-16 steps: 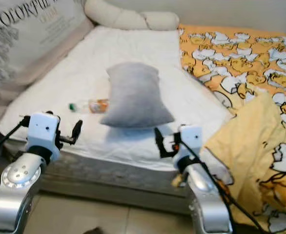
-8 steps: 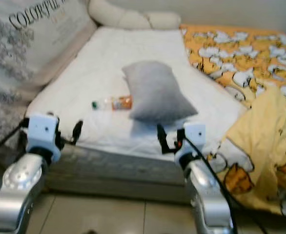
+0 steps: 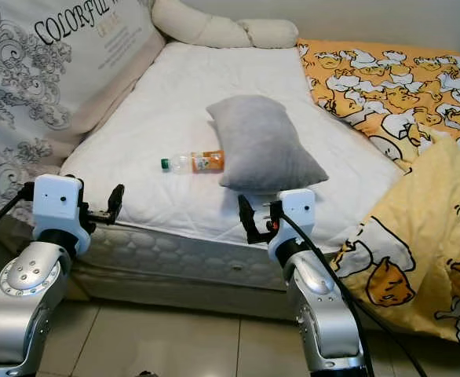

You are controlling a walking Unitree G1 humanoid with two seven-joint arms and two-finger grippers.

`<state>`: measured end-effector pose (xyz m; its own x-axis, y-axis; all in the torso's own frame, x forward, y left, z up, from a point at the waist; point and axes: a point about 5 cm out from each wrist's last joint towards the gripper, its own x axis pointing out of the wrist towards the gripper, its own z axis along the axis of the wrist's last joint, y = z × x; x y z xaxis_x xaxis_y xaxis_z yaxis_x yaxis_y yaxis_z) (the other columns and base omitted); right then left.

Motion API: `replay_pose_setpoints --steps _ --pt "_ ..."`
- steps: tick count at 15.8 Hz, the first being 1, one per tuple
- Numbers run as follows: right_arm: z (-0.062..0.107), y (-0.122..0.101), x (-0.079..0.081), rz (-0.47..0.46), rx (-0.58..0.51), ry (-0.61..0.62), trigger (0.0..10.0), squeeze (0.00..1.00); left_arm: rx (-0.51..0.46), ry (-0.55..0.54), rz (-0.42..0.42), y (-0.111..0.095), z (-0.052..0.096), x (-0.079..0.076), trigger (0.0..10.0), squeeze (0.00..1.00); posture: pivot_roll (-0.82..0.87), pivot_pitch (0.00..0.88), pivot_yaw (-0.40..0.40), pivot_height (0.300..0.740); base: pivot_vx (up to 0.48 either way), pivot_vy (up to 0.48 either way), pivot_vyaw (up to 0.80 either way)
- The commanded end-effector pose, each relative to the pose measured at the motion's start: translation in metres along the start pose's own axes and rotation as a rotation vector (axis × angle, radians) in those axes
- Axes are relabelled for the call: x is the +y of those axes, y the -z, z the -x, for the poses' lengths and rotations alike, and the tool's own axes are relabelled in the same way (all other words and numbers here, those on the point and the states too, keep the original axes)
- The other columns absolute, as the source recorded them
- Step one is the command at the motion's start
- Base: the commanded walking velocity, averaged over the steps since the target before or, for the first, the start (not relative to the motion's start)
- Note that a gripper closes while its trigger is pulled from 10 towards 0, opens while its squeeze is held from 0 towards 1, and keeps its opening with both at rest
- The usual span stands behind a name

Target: Clean up the room

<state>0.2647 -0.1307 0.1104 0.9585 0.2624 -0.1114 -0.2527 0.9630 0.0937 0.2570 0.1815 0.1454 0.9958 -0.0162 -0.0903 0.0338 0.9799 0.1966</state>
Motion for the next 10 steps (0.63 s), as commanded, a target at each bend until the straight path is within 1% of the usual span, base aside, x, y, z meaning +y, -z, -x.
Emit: replay_pose_setpoints --steps 1,2,3,10 --pt "-0.0036 -0.0032 0.0016 0.028 0.004 -0.018 10.0 0.0 0.008 0.004 0.01 0.0001 -0.0021 -0.0001 10.0 0.0 -0.03 0.0 0.016 0.74 0.0 0.0 0.0" --pt "-0.0043 -0.0053 0.0029 0.043 0.001 -0.034 10.0 0.0 0.007 0.005 0.016 0.0001 -0.0022 -0.0003 10.0 0.0 -0.03 0.0 0.016 0.74 0.0 0.0 0.62" --pt "-0.0047 -0.0058 0.0034 0.049 0.004 -0.04 10.0 0.0 0.008 0.005 0.018 0.0002 -0.0022 -0.0001 10.0 0.0 -0.03 0.0 0.018 0.74 0.247 0.0 0.73" --pt "-0.0062 -0.0072 0.008 0.093 0.019 -0.07 10.0 0.0 0.014 -0.002 0.027 0.0012 -0.0024 0.0018 10.0 0.0 -0.03 0.0 0.017 0.74 0.293 0.0 0.75"
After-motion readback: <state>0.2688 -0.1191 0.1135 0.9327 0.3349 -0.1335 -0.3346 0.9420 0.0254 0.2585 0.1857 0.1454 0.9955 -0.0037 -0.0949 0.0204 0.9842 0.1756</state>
